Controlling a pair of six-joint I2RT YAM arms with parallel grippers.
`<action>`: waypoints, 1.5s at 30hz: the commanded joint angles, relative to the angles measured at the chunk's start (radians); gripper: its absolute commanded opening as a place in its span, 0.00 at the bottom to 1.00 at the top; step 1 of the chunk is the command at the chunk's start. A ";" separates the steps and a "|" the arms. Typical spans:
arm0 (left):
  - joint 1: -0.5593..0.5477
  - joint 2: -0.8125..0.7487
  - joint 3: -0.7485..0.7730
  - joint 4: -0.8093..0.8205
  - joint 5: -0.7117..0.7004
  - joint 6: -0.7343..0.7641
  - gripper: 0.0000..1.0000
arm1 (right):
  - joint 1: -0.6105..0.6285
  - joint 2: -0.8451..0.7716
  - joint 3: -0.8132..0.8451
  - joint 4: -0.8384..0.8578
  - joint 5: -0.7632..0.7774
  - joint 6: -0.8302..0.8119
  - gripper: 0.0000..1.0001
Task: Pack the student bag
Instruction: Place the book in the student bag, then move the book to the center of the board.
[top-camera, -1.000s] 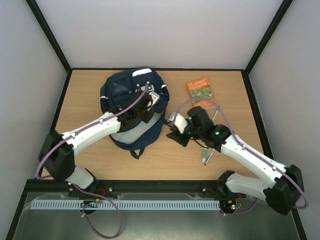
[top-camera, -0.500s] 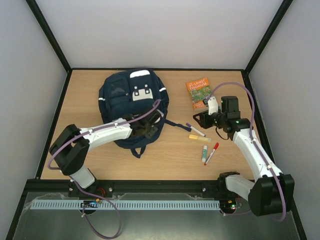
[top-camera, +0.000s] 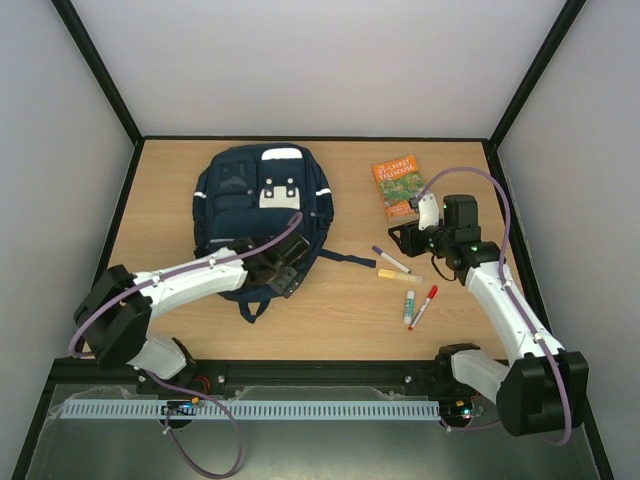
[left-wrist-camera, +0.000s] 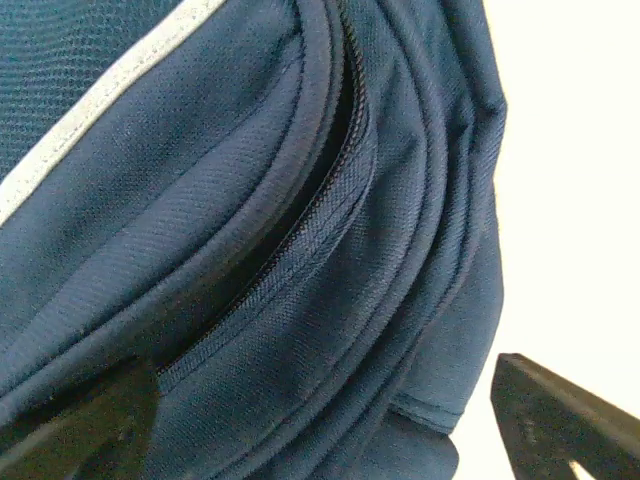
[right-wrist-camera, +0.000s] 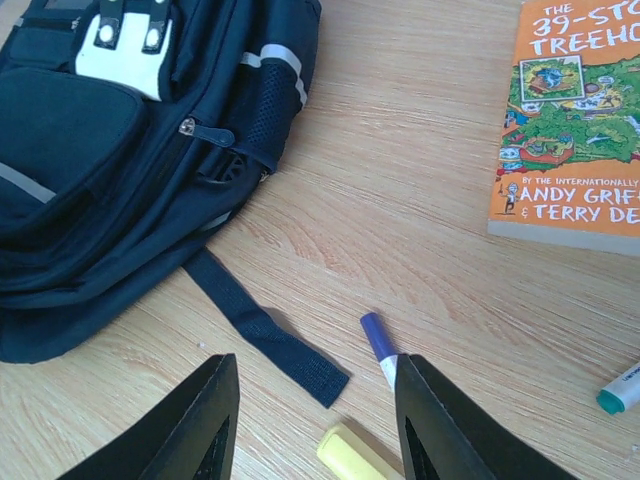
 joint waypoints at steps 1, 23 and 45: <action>-0.014 -0.096 0.073 -0.072 0.035 -0.011 0.99 | -0.005 0.005 -0.012 0.022 0.012 0.001 0.44; 0.018 -0.022 0.431 0.311 0.106 0.048 0.99 | -0.155 0.482 0.423 -0.106 0.001 0.064 0.50; 0.143 0.380 0.650 0.149 0.242 -0.254 0.99 | -0.208 1.027 0.874 -0.156 0.158 0.076 0.48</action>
